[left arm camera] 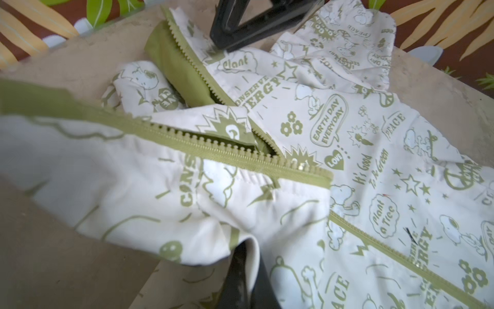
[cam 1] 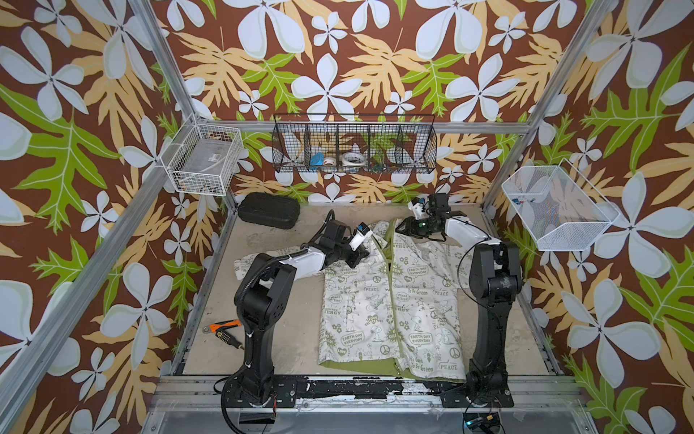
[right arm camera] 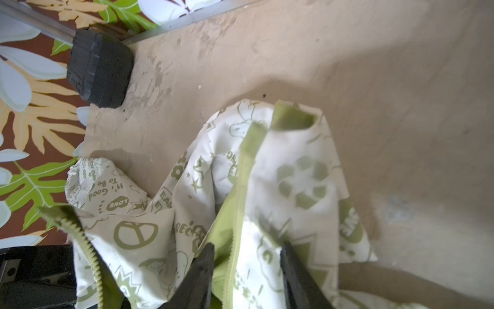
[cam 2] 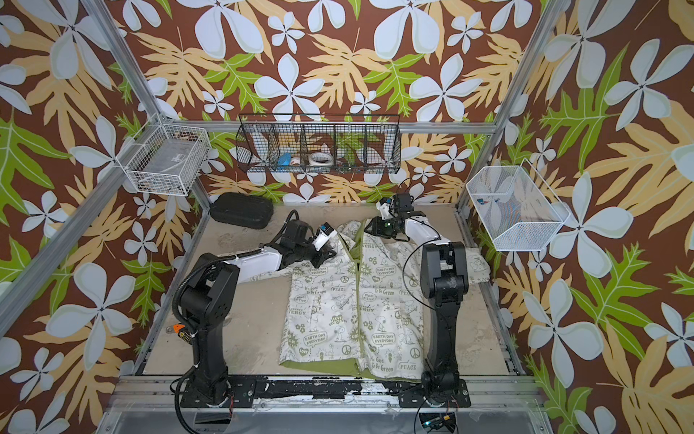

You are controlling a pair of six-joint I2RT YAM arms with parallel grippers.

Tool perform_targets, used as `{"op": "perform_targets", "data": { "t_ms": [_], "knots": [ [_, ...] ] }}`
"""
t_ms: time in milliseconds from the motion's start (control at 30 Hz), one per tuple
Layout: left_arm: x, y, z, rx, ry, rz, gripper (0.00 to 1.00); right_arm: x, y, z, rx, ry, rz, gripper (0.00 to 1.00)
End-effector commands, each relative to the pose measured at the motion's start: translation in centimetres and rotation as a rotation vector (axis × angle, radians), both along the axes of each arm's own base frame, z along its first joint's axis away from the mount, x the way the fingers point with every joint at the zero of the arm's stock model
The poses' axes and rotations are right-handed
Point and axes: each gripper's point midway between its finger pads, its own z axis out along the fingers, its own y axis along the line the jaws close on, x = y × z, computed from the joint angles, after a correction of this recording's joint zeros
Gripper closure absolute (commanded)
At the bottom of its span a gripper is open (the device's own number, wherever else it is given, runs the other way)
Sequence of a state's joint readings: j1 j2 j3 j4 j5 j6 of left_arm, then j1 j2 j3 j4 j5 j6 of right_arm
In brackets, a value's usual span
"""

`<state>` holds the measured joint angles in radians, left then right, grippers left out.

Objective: Unzip the jacket
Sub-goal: Smooth out the jacket at the center of the board.

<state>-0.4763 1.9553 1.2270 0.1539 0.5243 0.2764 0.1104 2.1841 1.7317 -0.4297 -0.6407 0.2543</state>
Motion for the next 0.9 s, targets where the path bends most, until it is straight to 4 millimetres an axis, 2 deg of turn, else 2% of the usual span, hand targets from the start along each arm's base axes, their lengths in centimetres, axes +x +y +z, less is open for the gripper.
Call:
{"op": "perform_targets", "data": {
  "t_ms": [0,167,233,267,333,433,500,567,633,867],
  "knots": [
    [-0.6,-0.1,1.8,-0.025,-0.169,-0.066,0.98,-2.6,2.2,-0.1,0.031,0.023,0.094,0.68],
    [-2.1,0.9,-0.1,0.021,-0.155,-0.076,0.98,-8.1,6.3,-1.4,0.04,0.07,0.228,0.77],
    [-2.6,1.4,-0.4,0.02,-0.171,-0.066,0.98,-9.5,6.7,-1.3,0.045,0.077,0.23,0.77],
    [-2.7,1.6,-0.4,0.015,-0.186,-0.051,0.98,-9.5,6.6,-0.6,0.045,0.063,0.217,0.75],
    [-2.9,1.9,-0.2,0.003,-0.209,-0.039,0.98,-8.6,6.2,1.2,0.012,0.012,0.184,0.67],
    [-3.0,2.0,0.1,-0.019,-0.238,-0.019,0.98,-6.0,6.0,3.9,-0.016,-0.048,0.14,0.48],
    [-3.0,2.2,0.5,-0.025,-0.268,0.0,0.98,-4.2,6.1,4.4,-0.013,-0.026,0.085,0.42],
    [-3.3,2.2,0.9,-0.039,-0.303,0.004,0.98,-2.7,6.6,4.1,0.026,0.011,0.033,0.39],
    [-3.5,2.3,1.1,-0.034,-0.329,0.006,0.97,-2.2,6.9,3.2,0.05,0.054,-0.014,0.36],
    [-3.7,2.4,1.0,-0.024,-0.345,0.002,0.97,-2.2,7.8,0.9,0.003,0.119,-0.09,0.31]
  ]
}}
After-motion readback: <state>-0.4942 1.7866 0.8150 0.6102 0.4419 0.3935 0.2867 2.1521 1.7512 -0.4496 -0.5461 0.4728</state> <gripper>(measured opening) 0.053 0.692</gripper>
